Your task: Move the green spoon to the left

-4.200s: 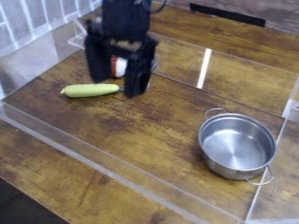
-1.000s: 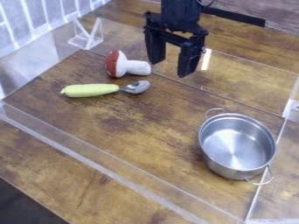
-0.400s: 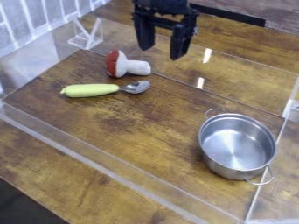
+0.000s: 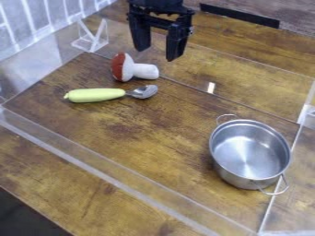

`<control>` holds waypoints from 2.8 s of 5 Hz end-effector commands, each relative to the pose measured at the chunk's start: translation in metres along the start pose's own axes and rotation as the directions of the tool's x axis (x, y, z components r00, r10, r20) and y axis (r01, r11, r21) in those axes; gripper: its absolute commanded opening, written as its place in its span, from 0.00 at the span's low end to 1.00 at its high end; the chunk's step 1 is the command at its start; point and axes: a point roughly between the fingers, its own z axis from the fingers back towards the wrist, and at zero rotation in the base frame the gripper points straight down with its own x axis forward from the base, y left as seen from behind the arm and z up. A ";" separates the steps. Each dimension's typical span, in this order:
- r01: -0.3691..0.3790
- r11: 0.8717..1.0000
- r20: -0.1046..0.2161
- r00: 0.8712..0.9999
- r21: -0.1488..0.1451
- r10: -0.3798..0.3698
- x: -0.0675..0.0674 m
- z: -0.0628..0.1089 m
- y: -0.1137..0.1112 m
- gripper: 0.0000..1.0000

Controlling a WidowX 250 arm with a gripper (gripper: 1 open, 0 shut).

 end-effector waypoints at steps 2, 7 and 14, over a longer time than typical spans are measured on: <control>-0.042 0.999 0.009 0.999 0.013 0.042 0.004 -0.003 0.007 1.00; 0.066 0.998 -0.011 0.998 -0.008 -0.066 0.016 -0.012 0.049 1.00; 0.444 0.896 0.007 0.896 0.032 -0.444 -0.039 -0.032 0.105 1.00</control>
